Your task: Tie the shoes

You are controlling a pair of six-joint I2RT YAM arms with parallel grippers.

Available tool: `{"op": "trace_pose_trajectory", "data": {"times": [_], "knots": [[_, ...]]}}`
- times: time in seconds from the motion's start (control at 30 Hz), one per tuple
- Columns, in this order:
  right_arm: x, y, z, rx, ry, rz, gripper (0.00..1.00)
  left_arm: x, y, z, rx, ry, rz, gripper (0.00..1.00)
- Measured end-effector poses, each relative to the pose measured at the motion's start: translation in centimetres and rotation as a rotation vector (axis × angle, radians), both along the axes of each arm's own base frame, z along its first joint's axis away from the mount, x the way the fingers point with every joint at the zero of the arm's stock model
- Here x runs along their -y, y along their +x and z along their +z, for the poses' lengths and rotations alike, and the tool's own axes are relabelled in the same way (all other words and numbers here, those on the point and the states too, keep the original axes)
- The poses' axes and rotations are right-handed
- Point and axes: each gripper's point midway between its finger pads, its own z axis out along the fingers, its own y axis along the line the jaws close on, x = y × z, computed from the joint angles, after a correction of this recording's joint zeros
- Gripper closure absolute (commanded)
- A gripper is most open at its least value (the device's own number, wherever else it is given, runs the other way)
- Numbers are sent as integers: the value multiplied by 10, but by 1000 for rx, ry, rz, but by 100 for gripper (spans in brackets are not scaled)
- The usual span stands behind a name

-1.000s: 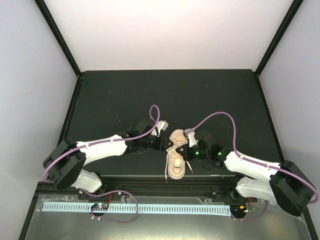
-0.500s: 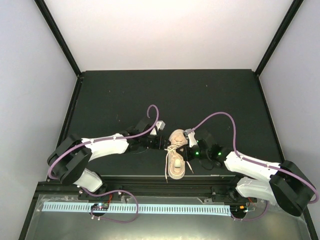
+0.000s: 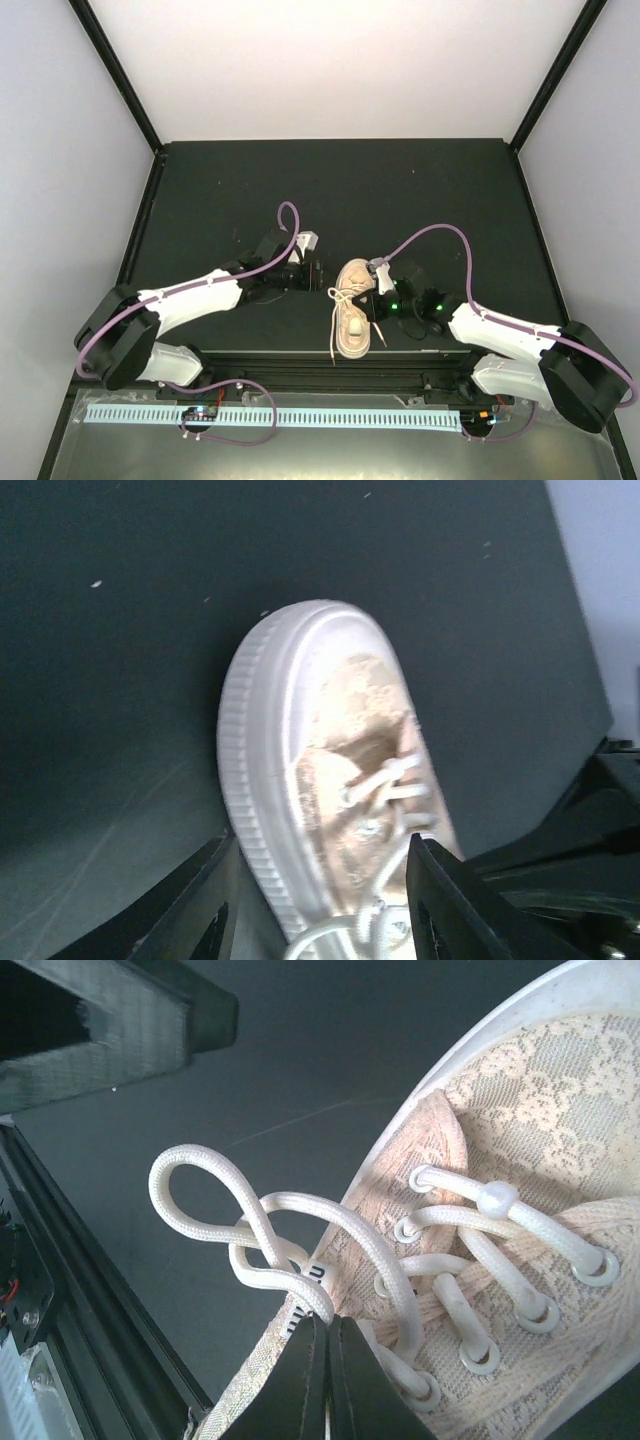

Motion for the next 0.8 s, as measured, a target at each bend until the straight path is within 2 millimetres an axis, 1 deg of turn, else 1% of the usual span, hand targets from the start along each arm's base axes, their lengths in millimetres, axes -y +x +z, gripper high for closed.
{"op": "trace_pose_trajectory", "data": {"times": [0.1,0.23,0.3,0.37,0.47,0.67,0.8], "knots": [[0,0,0,0,0,0,97,-5,1,-17,-34,40,1,61],[0,0,0,0,0,0,97,-5,-8,-48,-116,92,-38,66],[0,0,0,0,0,0,97,-3,-13,-58,-148,99,-65,67],[0,0,0,0,0,0,97,0,-18,-64,-175,94,-91,68],[0,0,0,0,0,0,97,6,-22,-63,-185,64,-127,68],[0,0,0,0,0,0,98,21,-25,-49,-162,-14,-199,68],[0,0,-2,-4,-4,0,98,29,-29,-47,-160,-35,-235,68]]}}
